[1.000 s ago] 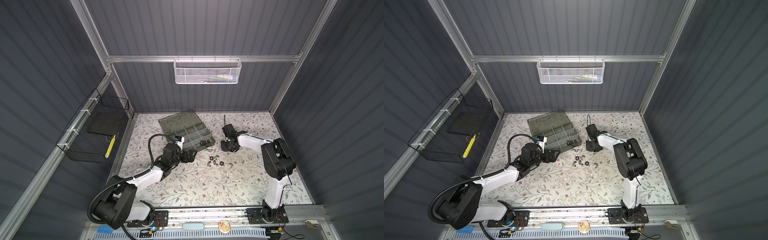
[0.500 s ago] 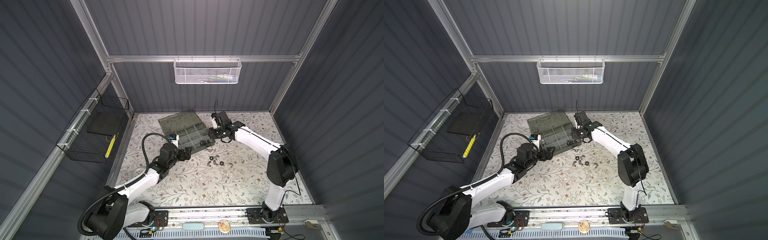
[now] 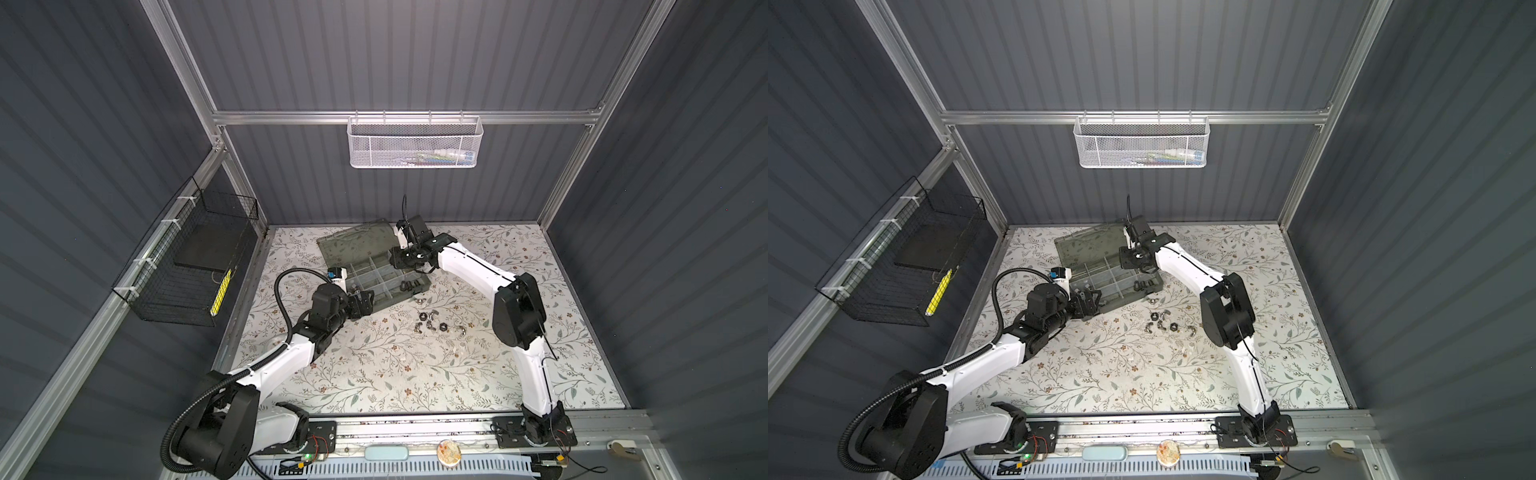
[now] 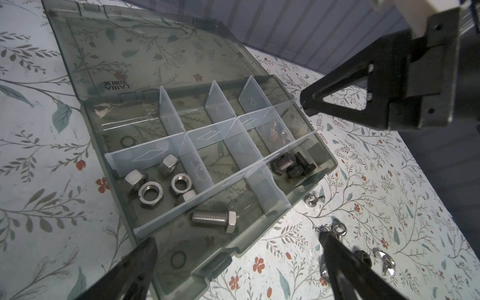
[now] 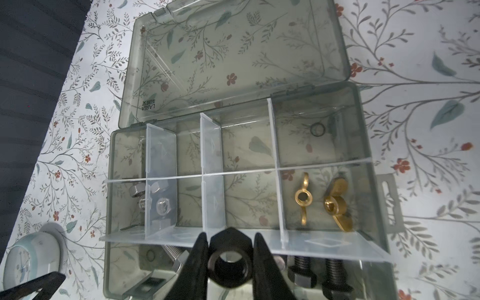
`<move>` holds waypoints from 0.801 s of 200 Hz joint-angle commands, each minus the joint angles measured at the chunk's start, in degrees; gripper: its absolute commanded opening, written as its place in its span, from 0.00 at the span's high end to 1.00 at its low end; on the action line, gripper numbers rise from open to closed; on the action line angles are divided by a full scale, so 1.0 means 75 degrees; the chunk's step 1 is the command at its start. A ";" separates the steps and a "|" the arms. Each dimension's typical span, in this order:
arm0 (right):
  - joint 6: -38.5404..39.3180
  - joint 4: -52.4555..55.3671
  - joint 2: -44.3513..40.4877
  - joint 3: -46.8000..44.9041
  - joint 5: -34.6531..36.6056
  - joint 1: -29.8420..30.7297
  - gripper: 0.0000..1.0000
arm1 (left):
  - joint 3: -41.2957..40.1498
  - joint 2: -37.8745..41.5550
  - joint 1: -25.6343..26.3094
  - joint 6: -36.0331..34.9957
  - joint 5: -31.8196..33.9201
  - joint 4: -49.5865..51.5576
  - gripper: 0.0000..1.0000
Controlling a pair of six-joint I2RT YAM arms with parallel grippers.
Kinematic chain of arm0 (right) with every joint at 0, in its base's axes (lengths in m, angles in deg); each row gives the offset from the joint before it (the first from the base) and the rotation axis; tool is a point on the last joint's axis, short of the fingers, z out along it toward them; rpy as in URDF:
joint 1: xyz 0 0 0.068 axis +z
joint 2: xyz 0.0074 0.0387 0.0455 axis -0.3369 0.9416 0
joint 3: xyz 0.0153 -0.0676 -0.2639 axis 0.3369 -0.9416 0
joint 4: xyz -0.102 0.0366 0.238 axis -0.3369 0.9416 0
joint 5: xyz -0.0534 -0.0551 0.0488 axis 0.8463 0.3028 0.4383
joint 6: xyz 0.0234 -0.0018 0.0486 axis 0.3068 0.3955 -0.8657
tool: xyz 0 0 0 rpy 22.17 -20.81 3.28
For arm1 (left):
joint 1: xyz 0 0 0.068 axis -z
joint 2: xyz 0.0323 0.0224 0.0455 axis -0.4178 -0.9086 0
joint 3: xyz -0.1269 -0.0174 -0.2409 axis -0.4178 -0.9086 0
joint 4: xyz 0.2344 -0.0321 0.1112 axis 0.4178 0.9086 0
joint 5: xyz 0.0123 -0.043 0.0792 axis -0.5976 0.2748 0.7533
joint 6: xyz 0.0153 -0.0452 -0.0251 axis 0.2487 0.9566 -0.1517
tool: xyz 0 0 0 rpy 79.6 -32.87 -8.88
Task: Sort the screws and nuts into containers
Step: Place the nut into the container.
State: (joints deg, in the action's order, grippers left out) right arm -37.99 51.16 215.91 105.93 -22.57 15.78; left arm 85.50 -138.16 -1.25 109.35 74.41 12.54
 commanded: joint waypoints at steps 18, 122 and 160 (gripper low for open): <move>-0.0225 0.0149 0.0289 0.0342 -0.0138 0.0065 0.75 | -0.0105 -0.0543 -0.0298 0.0519 -0.0980 -0.0322 0.00; -0.0194 -0.0021 0.0786 0.0084 0.0023 0.0159 0.73 | -0.0055 -0.0717 -0.0312 0.0524 -0.1021 -0.0268 0.00; -0.0174 -0.0050 0.0864 0.0093 0.0076 0.0163 0.71 | -0.0055 -0.0738 -0.0313 0.0517 -0.1016 -0.0279 0.00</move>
State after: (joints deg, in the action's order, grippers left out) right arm -39.48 51.08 221.89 106.85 -22.92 16.83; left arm 85.46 -143.27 -3.42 113.04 67.54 11.10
